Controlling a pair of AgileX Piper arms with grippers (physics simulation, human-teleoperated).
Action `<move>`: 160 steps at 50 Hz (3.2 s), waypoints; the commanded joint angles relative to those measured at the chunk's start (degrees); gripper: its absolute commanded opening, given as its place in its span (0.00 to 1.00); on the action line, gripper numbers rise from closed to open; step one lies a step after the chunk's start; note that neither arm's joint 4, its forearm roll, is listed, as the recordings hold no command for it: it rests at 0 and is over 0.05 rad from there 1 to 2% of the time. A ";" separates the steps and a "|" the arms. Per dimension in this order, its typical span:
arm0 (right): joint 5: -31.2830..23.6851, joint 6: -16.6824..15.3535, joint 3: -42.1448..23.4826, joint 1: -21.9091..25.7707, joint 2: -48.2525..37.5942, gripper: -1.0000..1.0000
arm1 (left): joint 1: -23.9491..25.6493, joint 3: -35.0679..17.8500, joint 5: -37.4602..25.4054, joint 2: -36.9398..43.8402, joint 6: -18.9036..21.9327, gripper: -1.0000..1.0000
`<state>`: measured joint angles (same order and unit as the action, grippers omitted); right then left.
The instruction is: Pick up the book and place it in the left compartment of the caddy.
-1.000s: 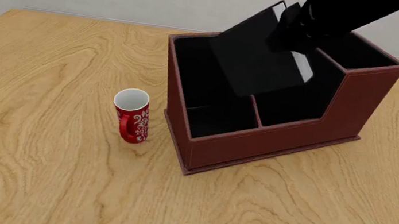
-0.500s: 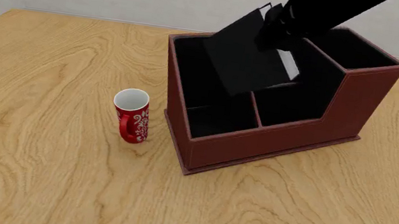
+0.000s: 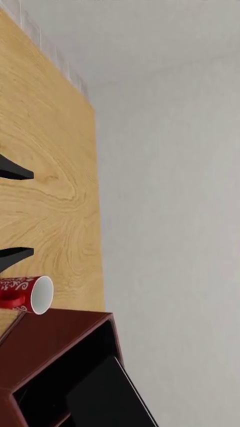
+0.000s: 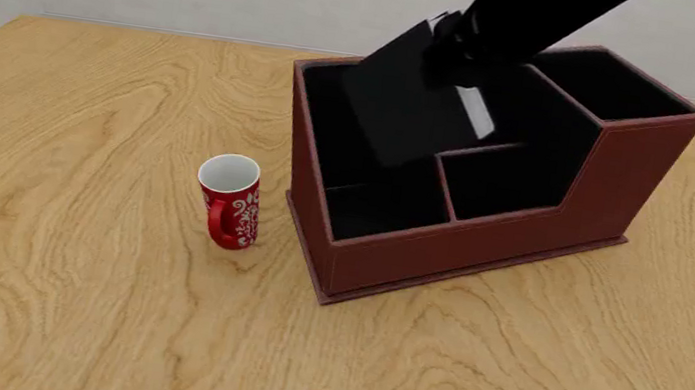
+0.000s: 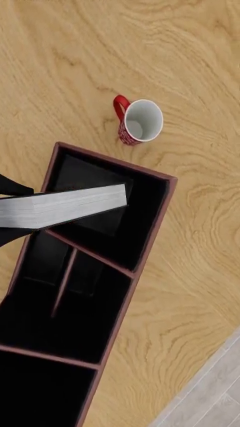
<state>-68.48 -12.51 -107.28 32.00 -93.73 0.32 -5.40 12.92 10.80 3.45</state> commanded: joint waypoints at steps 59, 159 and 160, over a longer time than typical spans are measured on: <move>13.58 4.03 15.45 0.28 0.43 0.00 | -1.32 -0.42 3.62 4.77 -1.78 1.00; 7.89 4.30 9.56 0.50 5.52 1.00 | 0.42 -3.03 1.15 3.87 -2.45 1.00; 7.68 4.14 9.50 0.52 5.87 1.00 | 0.46 -3.20 0.90 3.69 -2.47 1.00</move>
<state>-56.48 -4.26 -96.24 31.50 -91.76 1.78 -7.74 16.90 16.02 3.64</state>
